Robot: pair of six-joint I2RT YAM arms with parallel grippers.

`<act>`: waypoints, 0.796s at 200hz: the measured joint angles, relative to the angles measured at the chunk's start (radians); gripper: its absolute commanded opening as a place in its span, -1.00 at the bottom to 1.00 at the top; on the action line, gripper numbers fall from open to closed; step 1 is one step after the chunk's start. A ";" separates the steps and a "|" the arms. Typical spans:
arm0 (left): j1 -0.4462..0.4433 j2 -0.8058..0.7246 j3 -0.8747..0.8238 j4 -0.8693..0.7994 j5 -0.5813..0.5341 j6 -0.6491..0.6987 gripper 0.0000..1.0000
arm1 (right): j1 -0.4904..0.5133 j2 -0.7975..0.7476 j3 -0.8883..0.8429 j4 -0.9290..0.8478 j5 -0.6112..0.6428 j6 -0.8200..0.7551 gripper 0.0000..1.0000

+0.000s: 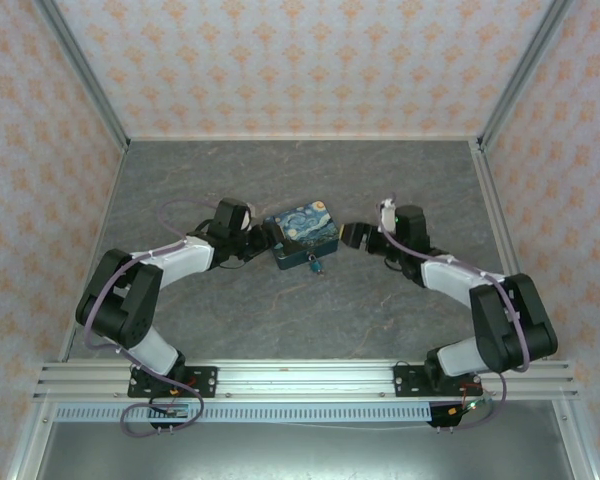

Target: Unlock a padlock with a key

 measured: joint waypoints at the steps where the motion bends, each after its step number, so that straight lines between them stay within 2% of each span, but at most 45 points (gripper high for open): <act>1: 0.000 0.000 0.000 0.000 0.000 0.000 0.39 | 0.003 0.003 -0.007 0.004 -0.003 0.000 0.54; 51: 0.000 0.001 -0.001 0.001 0.000 -0.016 0.39 | 0.115 0.125 -0.074 0.137 -0.043 0.050 0.27; 81: 0.000 0.001 -0.005 0.008 0.001 -0.018 0.38 | 0.137 0.193 -0.066 0.208 -0.044 0.069 0.07; 159: 0.000 0.001 -0.005 0.009 0.001 -0.018 0.39 | 0.183 0.308 0.003 0.275 -0.057 0.084 -0.20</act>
